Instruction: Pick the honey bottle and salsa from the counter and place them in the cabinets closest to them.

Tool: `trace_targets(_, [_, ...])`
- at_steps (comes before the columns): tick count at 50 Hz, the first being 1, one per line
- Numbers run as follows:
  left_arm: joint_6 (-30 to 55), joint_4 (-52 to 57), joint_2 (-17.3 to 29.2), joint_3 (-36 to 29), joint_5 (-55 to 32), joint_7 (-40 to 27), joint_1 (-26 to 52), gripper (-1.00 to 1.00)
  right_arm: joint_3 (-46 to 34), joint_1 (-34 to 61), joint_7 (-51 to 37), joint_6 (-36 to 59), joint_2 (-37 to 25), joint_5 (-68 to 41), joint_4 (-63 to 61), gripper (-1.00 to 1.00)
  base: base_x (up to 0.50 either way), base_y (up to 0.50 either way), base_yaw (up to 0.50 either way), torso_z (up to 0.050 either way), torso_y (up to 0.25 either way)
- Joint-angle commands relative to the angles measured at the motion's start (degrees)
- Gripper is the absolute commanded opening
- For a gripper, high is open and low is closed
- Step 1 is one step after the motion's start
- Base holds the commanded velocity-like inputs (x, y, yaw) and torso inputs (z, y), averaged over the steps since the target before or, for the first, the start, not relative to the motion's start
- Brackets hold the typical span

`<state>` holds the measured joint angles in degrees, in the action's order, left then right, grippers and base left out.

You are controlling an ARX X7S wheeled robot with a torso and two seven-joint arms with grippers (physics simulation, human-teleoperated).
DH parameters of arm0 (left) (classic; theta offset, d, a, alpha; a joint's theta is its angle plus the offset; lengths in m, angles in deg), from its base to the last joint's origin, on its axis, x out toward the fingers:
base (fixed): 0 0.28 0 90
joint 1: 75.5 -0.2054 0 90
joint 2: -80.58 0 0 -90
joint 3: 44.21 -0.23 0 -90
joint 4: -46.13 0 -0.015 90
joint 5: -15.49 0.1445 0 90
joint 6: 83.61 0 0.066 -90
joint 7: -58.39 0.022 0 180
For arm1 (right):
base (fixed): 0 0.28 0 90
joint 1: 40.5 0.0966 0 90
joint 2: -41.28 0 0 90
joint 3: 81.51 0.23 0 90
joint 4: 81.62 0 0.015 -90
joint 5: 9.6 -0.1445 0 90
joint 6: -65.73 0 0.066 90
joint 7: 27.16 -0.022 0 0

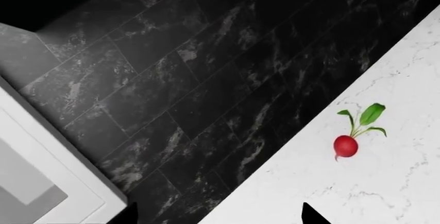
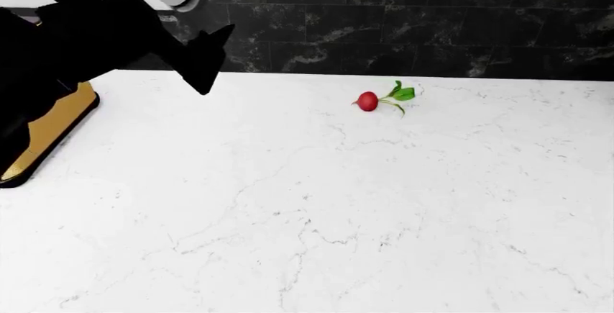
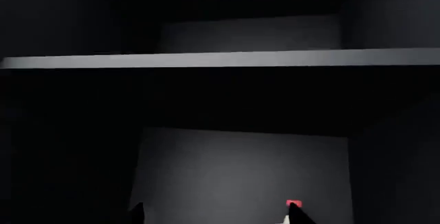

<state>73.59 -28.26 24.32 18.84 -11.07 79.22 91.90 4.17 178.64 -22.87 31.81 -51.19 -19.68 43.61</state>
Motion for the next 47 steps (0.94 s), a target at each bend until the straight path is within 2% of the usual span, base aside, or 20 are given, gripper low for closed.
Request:
trace_targets(1, [0.1,-0.2,0.2,0.6,-0.1,-0.4,0.3,1.0,0.4,-5.4,1.4,10.4,-2.3,-4.7,-21.4,1.0,0.0,0.0,0.0,0.0,0.0])
trace_targets(14, [0.9,-0.4,0.1,1.5,0.0,-1.4,1.3,1.0,3.2,-9.3,4.0,21.0,-6.4,-10.7,-40.3,1.0,0.0,0.0,0.0,0.0,0.0])
trace_targets(28, [1.0,-1.1,-0.5,1.7,0.0,-2.3,1.6,1.0,9.3,-11.9,5.8,33.4,-9.9,-18.0,-54.4,1.0,0.0,0.0,0.0,0.0,0.0])
trace_targets(35, [-0.4,2.3,1.3,3.0,-1.8,-0.6,-0.6,1.0,10.3,-16.3,-1.4,33.6,-13.7,-28.7,-55.3,1.0,0.0,0.0,0.0,0.0,0.0])
trace_targets(41, [-4.2,8.8,4.4,4.9,-5.2,3.5,-4.3,1.0,10.0,-20.1,-2.5,32.4,-14.9,-30.4,-55.5,1.0,0.0,0.0,0.0,0.0,0.0])
trace_targets(47, [-6.1,11.4,6.3,6.1,-6.2,4.4,-6.7,1.0,10.1,-22.5,-2.9,32.2,-15.8,-31.5,-56.2,1.0,0.0,0.0,0.0,0.0,0.0])
